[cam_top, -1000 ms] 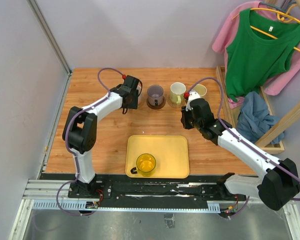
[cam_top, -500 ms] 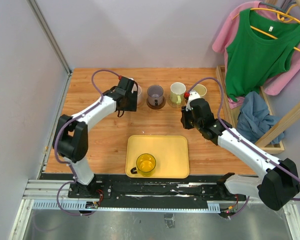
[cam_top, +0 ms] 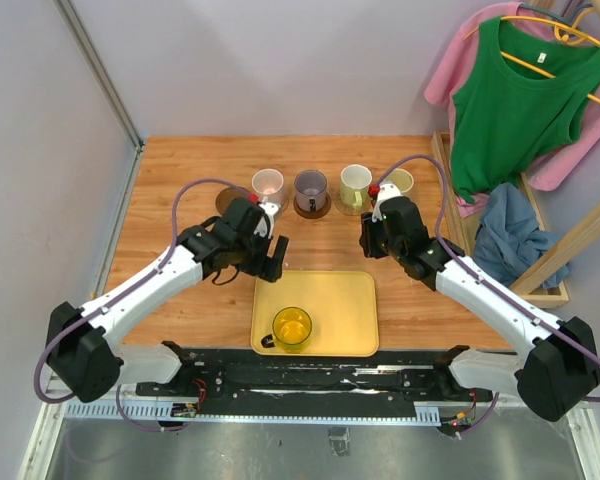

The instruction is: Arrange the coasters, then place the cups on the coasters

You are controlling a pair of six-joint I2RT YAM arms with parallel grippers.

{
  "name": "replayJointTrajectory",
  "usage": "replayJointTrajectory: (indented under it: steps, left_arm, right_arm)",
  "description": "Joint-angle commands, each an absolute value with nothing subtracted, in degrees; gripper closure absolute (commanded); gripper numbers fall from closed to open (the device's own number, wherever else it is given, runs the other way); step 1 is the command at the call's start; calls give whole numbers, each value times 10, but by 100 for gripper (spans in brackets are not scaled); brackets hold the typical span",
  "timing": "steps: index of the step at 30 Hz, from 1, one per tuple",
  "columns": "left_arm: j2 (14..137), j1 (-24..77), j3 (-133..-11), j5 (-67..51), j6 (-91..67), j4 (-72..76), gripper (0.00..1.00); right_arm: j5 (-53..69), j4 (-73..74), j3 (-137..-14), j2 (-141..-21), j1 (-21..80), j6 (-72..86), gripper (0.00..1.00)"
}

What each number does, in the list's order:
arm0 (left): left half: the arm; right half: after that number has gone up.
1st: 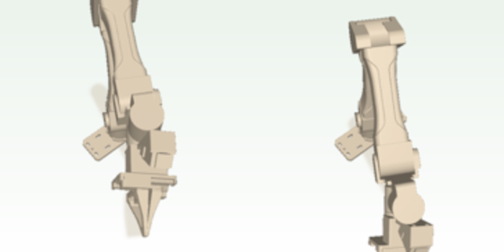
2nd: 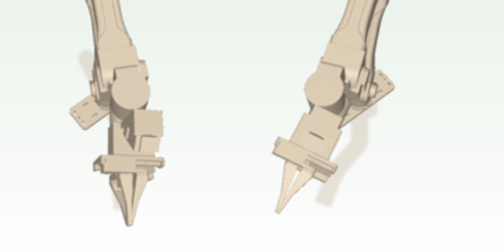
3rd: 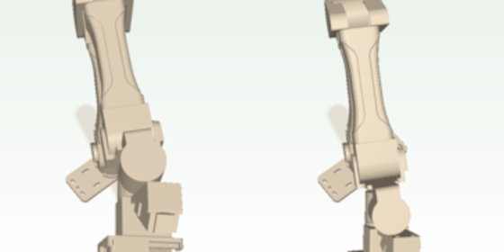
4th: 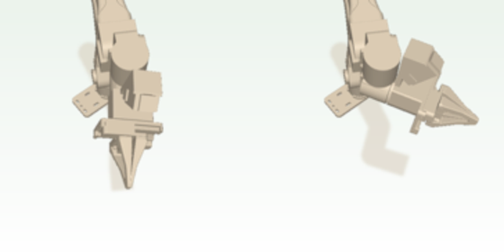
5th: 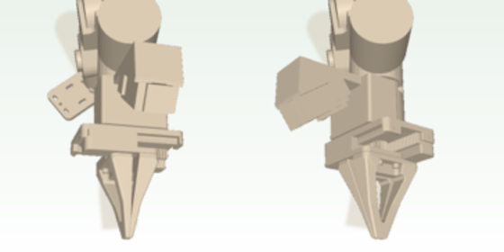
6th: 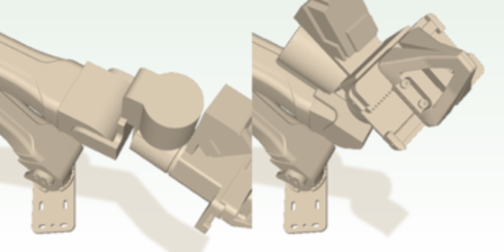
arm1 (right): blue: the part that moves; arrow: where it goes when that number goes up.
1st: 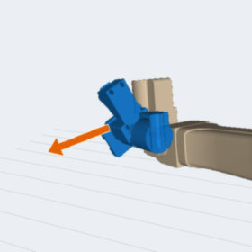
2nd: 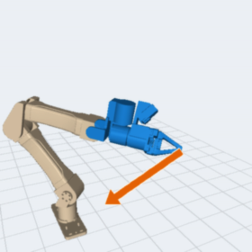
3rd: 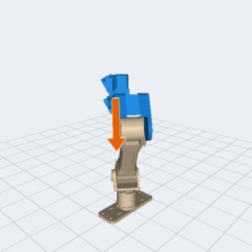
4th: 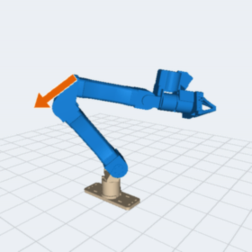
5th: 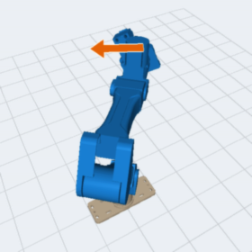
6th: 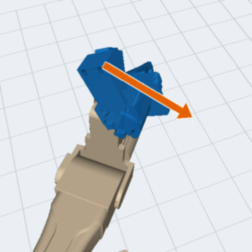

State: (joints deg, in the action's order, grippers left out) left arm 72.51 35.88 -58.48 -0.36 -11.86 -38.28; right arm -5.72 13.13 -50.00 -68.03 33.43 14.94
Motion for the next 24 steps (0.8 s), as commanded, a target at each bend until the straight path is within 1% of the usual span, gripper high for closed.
replayJointTrajectory:
  steps: [1, 2, 3, 8, 11, 13, 16, 22, 24]
  left_arm:
    - [685, 402, -566, -19, -149, -457, 15]
    - [679, 411, -565, -22, -156, -466, 15]
    - [673, 419, -564, -27, -163, -475, 15]
    - [646, 445, -582, -60, -185, -518, 14]
    - [640, 462, -586, -59, -202, -558, 13]
    - [635, 473, -575, -52, -217, -579, 13]
    - [622, 483, -552, -56, -245, -593, 12]
    - [591, 496, -524, -74, -284, -602, 11]
    - [582, 500, -517, -82, -290, -601, 11]
  right_arm:
    - [-40, 132, -504, -674, 328, 155, 64]
    - [-38, 134, -503, -673, 328, 157, 60]
    - [-39, 138, -500, -671, 329, 157, 59]
    - [-38, 147, -491, -657, 329, 156, 55]
    - [-3, 157, -491, -650, 328, 154, 52]
    - [34, 161, -490, -642, 329, 149, 52]
    - [75, 168, -476, -622, 343, 138, 56]
    - [63, 195, -465, -586, 444, 107, 55]
    - [65, 198, -468, -588, 468, 108, 57]
